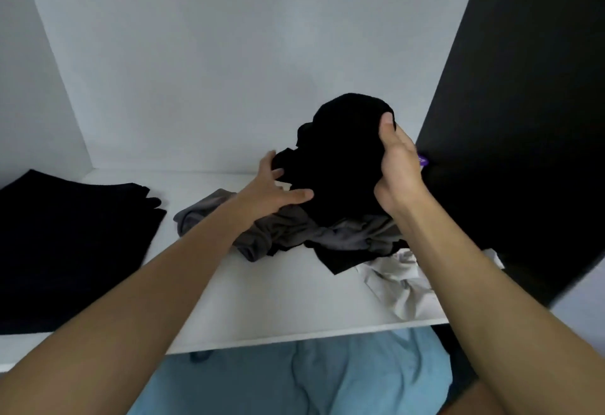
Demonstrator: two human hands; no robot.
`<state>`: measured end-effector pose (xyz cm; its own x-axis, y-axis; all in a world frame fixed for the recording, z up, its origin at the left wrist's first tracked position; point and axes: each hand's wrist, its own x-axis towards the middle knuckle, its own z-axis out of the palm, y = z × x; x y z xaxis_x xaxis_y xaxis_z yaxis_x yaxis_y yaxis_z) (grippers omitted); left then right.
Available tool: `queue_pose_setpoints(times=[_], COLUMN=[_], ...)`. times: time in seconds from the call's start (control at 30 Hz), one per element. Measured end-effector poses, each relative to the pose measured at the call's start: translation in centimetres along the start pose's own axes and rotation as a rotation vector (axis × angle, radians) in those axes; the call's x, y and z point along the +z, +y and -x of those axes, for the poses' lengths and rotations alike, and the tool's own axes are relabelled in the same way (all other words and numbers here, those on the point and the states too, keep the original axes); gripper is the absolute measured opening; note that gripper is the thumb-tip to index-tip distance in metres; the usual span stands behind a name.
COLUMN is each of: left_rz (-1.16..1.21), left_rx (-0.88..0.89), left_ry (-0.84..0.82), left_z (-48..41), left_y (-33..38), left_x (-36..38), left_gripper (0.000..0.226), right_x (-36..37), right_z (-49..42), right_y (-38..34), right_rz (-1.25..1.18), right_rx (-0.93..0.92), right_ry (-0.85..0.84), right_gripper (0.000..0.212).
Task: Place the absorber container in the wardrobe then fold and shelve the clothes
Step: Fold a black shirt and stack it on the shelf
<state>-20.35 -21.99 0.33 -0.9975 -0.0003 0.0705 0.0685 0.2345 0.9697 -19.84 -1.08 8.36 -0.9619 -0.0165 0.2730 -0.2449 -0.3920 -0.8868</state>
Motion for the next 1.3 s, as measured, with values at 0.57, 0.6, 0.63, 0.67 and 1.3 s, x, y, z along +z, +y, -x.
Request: queue_pose_setpoints(times=[0.57, 0.6, 0.63, 0.67, 1.3], left_rz=[-0.224, -0.205, -0.195, -0.187, -0.185], left_rx=[0.428, 0.432, 0.435, 0.435, -0.153], left_ry=[0.115, 0.092, 0.074, 0.059, 0.014], left_z=[14.5, 15.7, 16.9, 18.1, 42.7], left_y=[0.4, 1.2, 1.9, 2.5, 0.9], left_x=[5.5, 5.5, 5.6, 5.7, 17.1], left_gripper=[0.030, 0.032, 0.032, 0.032, 0.041], right_x=[-13.1, -13.4, -13.4, -13.3, -18.0], right_z=[22.2, 23.0, 23.7, 24.3, 41.9], right_y=[3.9, 4.0, 4.1, 4.0, 1.4], right_rz=[0.794, 0.805, 0.805, 0.795, 0.592], right_rx=[0.577, 0.654, 0.703, 0.713, 0.591], right_ry=[-0.050, -0.131, -0.212, -0.273, -0.683], right_gripper=[0.019, 0.018, 0.021, 0.028, 0.021])
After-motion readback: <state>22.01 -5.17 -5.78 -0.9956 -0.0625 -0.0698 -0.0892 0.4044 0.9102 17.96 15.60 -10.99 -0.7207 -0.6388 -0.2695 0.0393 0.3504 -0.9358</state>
